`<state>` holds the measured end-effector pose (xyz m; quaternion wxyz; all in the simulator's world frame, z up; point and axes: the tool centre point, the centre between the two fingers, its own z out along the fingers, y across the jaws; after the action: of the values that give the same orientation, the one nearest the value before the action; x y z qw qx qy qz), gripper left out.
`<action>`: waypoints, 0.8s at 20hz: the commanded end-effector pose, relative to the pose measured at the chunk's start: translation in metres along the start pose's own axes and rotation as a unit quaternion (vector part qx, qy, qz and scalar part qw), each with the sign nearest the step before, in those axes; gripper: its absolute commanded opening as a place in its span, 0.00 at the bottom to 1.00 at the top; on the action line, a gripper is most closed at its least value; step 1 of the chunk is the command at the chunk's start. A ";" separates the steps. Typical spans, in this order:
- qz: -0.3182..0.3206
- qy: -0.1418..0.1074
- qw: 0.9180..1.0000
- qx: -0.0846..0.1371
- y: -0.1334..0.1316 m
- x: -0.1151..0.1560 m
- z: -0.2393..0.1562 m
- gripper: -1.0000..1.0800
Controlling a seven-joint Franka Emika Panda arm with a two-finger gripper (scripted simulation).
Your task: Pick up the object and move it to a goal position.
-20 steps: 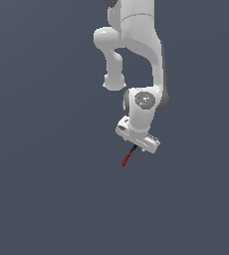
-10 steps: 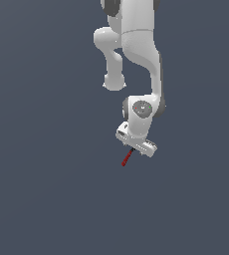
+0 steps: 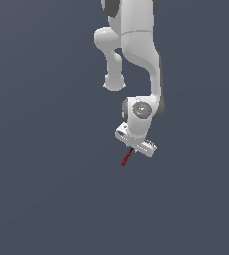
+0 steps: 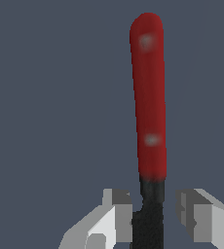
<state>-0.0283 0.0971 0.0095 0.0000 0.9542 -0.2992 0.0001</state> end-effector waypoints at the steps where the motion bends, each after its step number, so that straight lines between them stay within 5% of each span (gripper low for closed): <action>1: -0.001 0.000 1.000 0.000 -0.001 -0.001 0.002 0.00; 16: 0.000 0.000 1.000 0.000 0.003 -0.007 -0.040 0.00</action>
<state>-0.0349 0.0983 0.0408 0.0003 0.9542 -0.2993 -0.0004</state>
